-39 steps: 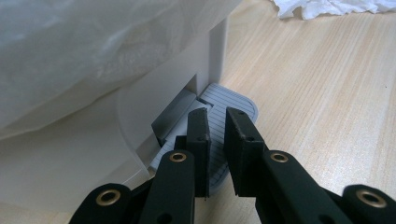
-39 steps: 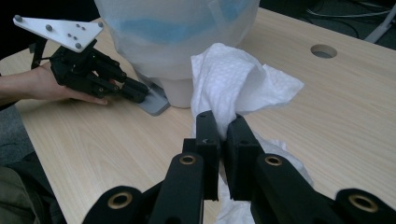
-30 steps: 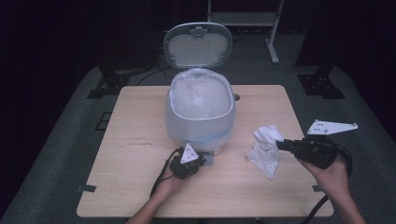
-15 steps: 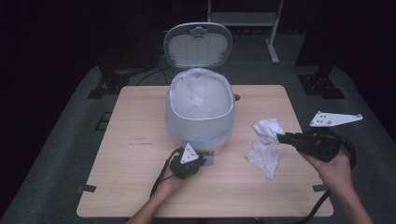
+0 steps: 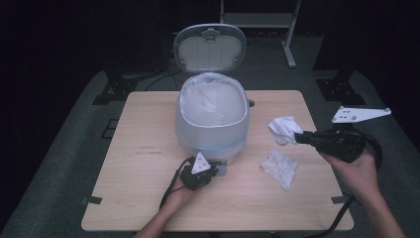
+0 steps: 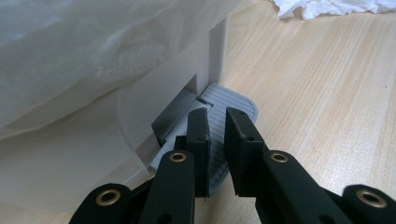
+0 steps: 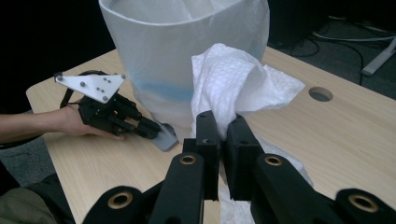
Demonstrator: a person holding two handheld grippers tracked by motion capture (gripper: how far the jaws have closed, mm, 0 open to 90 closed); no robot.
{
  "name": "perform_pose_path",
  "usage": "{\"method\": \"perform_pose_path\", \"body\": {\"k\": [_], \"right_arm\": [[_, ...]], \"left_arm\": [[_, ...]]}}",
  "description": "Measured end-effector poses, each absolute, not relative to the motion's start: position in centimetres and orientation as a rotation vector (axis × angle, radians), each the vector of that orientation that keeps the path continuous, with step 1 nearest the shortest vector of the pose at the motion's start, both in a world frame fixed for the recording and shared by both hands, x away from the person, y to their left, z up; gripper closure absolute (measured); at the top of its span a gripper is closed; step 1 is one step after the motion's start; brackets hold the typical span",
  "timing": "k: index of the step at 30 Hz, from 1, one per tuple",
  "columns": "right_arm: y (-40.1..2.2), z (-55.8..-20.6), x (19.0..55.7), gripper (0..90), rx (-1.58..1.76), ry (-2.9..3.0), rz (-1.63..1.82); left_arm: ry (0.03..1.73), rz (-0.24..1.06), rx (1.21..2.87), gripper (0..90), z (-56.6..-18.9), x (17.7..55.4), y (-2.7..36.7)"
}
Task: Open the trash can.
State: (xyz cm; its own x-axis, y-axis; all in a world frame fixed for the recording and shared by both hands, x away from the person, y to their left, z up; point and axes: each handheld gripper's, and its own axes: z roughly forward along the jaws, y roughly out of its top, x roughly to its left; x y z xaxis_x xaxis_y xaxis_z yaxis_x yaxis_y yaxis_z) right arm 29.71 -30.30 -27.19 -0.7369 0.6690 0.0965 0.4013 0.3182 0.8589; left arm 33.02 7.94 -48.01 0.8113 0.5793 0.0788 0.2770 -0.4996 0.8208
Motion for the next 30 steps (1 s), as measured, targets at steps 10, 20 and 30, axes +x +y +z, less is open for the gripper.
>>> {"method": "perform_pose_path", "body": {"k": [10,20,30], "right_arm": [[-29.5,-25.3,30.1,84.7,0.935,2.318,1.394],[-29.1,-22.1,30.9,84.6,0.904,2.302,1.437],[-28.1,-20.2,32.0,84.6,0.881,2.315,1.441]], "left_arm": [[0.628,0.437,2.12,80.2,-48.0,33.0,8.0],[0.628,0.438,2.119,80.1,-48.0,33.0,8.0],[0.63,0.435,2.119,80.1,-48.0,33.1,8.0]]}}
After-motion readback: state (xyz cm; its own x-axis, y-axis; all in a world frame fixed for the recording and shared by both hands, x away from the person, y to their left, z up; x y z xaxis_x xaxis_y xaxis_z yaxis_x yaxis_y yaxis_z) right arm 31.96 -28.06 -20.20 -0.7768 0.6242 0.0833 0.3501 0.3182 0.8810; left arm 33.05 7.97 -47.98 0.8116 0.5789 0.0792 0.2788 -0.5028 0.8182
